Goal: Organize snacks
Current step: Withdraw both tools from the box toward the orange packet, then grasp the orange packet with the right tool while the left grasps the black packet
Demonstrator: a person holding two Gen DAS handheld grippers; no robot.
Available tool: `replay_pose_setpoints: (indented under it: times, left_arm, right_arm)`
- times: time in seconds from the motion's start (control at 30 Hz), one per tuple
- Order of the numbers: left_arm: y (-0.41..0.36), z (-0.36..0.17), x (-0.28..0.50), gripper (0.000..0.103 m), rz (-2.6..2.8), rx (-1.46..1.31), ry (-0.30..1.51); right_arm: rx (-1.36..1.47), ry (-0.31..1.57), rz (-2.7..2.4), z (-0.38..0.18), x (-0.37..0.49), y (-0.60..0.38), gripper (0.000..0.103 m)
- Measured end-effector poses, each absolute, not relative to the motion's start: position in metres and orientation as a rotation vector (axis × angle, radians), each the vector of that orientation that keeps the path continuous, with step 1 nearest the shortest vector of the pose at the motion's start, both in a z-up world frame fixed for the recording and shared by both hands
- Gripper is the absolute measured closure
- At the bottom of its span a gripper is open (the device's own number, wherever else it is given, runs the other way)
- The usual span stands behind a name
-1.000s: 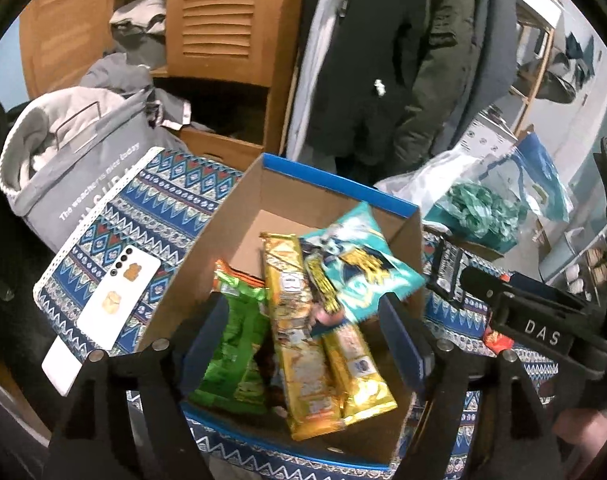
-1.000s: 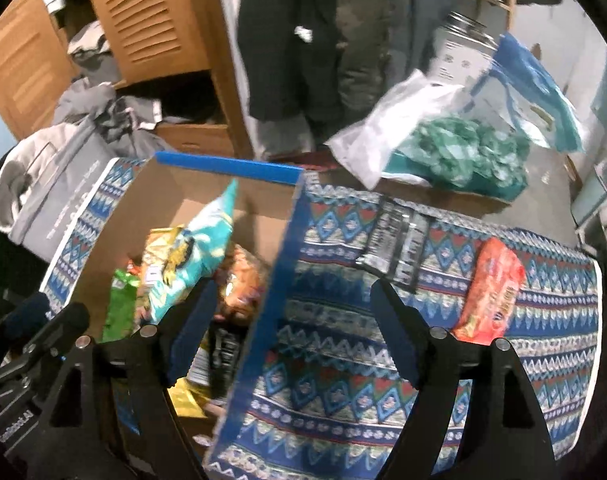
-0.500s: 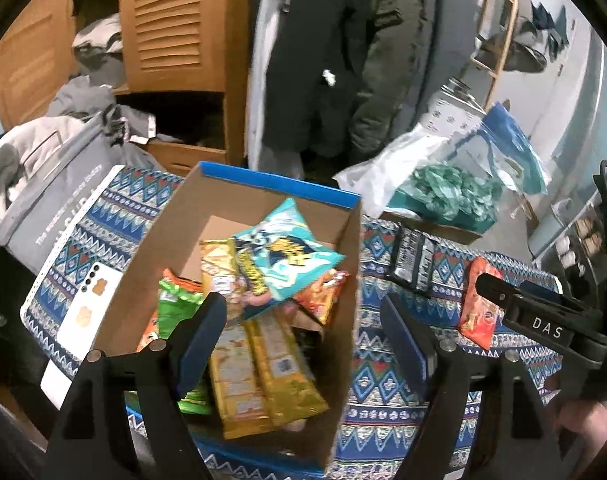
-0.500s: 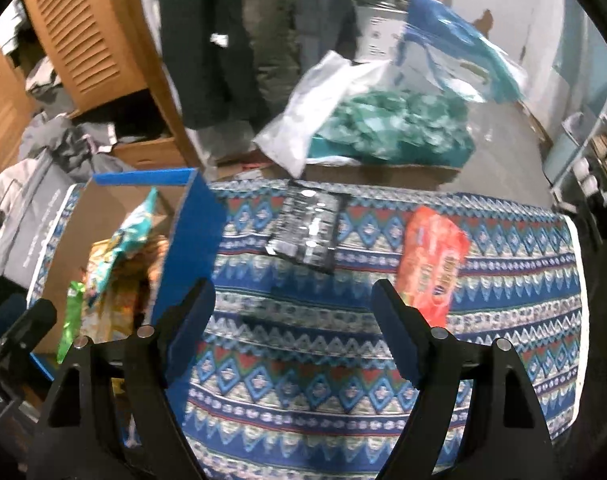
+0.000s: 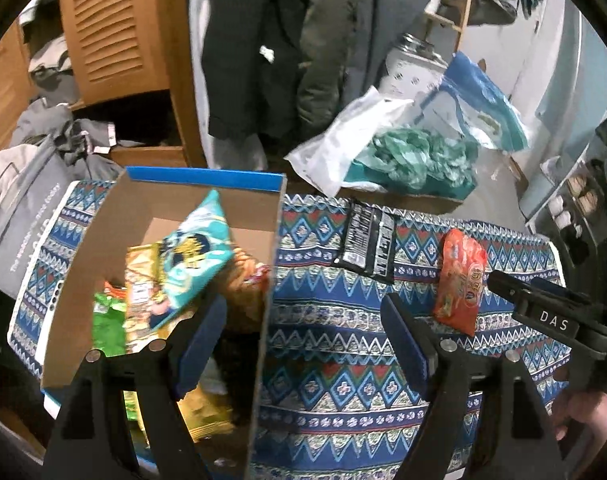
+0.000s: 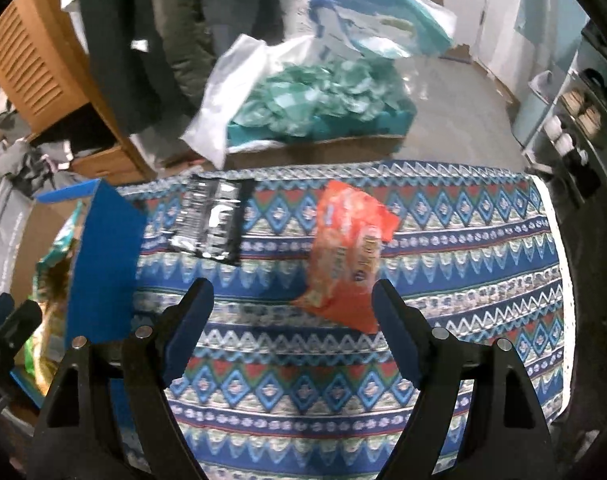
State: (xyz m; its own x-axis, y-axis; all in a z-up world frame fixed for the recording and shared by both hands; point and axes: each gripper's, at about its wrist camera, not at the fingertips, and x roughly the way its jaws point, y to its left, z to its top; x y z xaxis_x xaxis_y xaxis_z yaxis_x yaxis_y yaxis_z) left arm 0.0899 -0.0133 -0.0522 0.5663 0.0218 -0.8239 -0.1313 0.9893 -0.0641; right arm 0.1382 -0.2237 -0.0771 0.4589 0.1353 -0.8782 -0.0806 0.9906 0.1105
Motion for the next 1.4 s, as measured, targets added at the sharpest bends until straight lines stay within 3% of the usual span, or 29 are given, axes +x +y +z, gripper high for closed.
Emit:
replay_pose_setpoints:
  times: [0.57,1.07,1.33,1.4]
  left_arm:
    - [-0.057,-0.127,0.180,0.022,0.103,-0.008,1.111]
    - [-0.070,-0.160,0.233,0.021,0.111,0.011,1.132]
    - [-0.080,-0.177,0.245,0.021,0.115,-0.005,1.174]
    - [-0.082,-0.180,0.249,0.021,0.116,-0.002,1.181]
  right_arm:
    - [0.204,1.271,0.032,-0.178,0.209,-0.268,0.022]
    - [0.229,1.295,0.010,-0.218,0.240,-0.258,0.022]
    - [0.065,1.270,-0.003,-0.227,0.246,-0.238,0.022]
    - [0.064,1.262,-0.001,-0.228,0.246,-0.239,0.028]
